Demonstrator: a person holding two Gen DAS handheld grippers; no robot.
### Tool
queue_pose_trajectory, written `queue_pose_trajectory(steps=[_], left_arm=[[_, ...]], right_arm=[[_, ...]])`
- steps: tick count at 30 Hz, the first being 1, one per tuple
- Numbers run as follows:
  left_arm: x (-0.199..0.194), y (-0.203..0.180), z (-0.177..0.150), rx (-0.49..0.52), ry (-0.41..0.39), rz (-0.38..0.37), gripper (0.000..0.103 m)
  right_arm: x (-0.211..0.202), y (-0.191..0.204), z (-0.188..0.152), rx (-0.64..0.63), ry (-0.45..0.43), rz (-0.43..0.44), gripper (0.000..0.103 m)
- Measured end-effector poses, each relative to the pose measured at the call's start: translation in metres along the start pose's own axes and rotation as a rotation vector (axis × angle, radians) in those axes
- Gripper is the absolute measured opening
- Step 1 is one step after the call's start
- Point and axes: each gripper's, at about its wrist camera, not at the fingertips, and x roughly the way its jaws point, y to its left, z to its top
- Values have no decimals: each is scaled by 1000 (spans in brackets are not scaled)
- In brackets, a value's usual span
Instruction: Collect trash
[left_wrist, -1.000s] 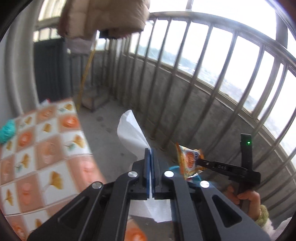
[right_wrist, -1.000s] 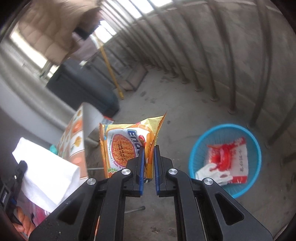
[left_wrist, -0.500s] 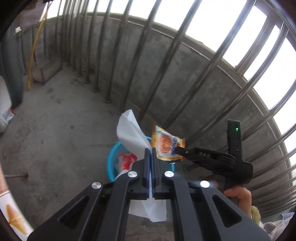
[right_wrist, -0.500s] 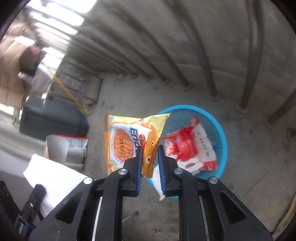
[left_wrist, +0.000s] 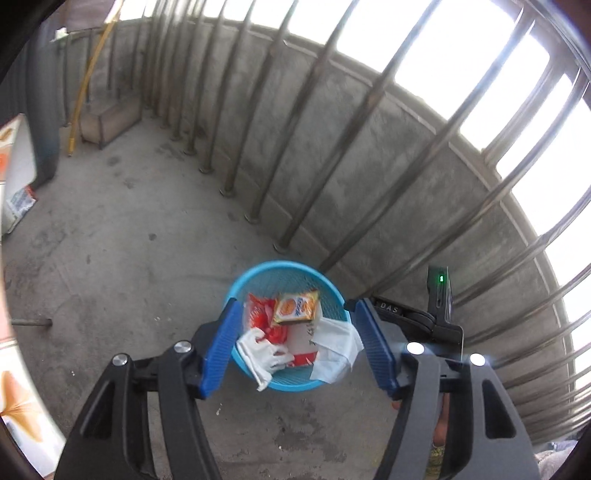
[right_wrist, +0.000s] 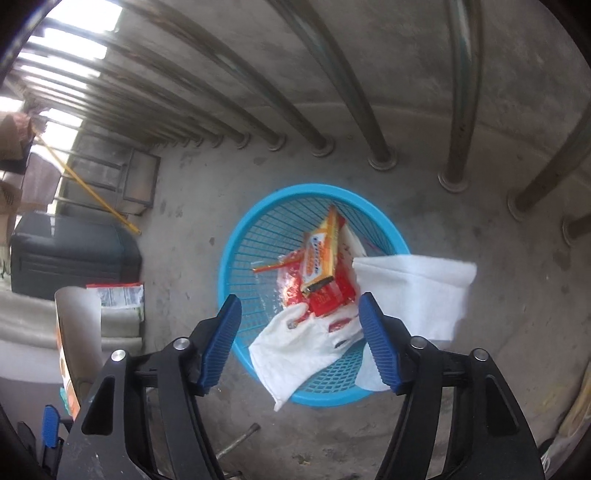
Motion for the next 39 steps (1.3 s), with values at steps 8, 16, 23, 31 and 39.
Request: queue_pose_trajectory(steps=[8, 16, 23, 31, 39], left_arm=[[-73, 30, -20, -23, -99, 70, 69], [-127, 47, -74, -38, -118, 157, 76], [-143, 51, -127, 19, -76, 240, 78], [-152, 63, -151, -41, -98, 244, 78], [-156, 65, -149, -40, -124, 252, 78]], right_arm=[[-27, 1, 14, -90, -86, -56, 71], [11, -66, 12, 25, 49, -132, 80], [50, -72, -18, -21, 141, -226, 62], [71, -71, -21, -31, 182, -301, 15], [64, -61, -26, -43, 156, -315, 14]])
